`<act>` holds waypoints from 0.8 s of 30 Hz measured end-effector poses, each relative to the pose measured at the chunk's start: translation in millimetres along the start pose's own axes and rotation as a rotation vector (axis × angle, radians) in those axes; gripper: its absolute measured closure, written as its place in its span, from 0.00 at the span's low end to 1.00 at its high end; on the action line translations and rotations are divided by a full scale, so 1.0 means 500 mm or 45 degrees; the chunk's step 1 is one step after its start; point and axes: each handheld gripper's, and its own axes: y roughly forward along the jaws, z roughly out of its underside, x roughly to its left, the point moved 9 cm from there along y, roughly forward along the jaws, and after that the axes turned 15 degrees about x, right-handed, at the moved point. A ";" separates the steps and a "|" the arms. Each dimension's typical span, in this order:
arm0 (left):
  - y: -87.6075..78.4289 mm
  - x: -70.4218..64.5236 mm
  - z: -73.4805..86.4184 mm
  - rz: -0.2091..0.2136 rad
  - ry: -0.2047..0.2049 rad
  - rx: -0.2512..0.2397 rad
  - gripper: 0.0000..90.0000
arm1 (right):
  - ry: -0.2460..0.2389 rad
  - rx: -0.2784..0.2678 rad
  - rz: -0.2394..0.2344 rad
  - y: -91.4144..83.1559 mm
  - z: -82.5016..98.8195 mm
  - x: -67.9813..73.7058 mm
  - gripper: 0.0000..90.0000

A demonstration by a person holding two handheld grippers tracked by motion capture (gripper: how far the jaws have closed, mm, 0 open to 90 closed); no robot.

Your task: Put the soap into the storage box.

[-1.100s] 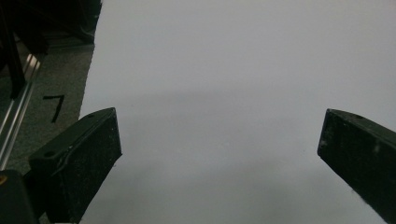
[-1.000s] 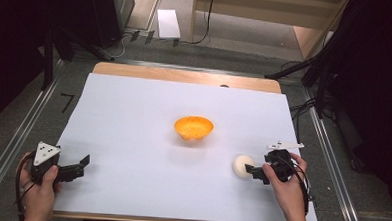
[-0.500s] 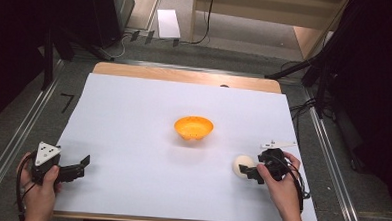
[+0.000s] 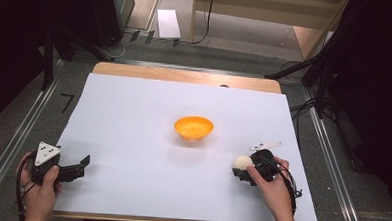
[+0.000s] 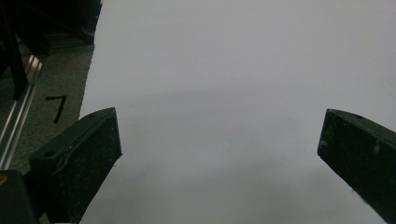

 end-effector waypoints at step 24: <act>0.000 0.000 0.000 0.001 0.000 0.004 0.00 | 0.013 -0.052 -0.025 -0.023 -0.017 -0.001 0.27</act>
